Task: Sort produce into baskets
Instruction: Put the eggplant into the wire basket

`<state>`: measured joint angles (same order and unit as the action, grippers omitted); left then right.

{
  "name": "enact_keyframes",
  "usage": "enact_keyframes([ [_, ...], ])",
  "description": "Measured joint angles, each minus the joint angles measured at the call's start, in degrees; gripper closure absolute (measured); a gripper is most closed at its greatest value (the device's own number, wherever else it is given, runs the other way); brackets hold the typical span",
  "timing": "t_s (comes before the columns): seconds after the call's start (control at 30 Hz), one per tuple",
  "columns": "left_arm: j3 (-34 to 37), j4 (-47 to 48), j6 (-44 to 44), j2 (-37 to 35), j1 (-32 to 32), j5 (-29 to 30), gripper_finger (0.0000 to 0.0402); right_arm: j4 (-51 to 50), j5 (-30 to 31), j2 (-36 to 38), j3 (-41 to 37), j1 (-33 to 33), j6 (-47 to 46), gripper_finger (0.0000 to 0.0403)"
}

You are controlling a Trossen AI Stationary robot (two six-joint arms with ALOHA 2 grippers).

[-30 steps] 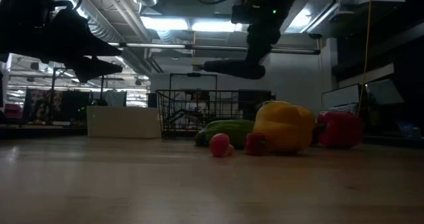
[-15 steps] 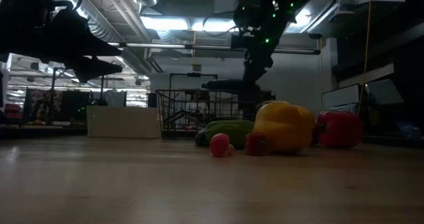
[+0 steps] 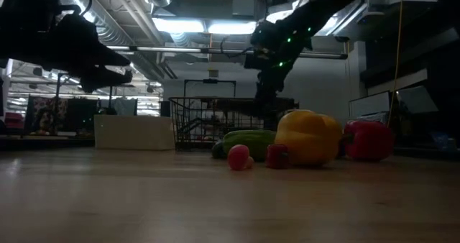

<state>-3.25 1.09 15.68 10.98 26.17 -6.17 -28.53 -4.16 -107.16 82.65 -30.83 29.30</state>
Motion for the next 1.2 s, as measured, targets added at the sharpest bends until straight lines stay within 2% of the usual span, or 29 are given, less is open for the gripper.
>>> enact_keyframes([
  [0.27, -0.02, 5.35, 0.04, 0.22, 0.0, 0.07, 0.0092, 2.79, 0.09, -4.59, 0.0, 0.0, 1.36, 0.0217],
  [0.43, -0.02, 5.46, 0.0, 0.26, 0.01, 0.04, 0.0092, 3.36, 1.11, -5.96, 0.0, 0.02, 1.37, 0.0217],
  [0.93, -0.02, 5.48, 0.0, 0.26, 0.0, 0.04, 0.0092, 3.51, 1.14, -6.07, -0.02, 0.04, 2.36, 0.0215],
  [1.03, -0.02, 5.49, 0.0, 0.26, 0.0, 0.04, 0.0092, 3.51, 1.14, -6.07, -0.02, 0.04, 2.36, 0.02],
  [1.2, -0.02, 5.5, 0.0, 0.26, 0.0, 0.04, 0.0092, 3.51, 1.14, -6.07, -0.02, 0.04, 2.78, 0.015],
])
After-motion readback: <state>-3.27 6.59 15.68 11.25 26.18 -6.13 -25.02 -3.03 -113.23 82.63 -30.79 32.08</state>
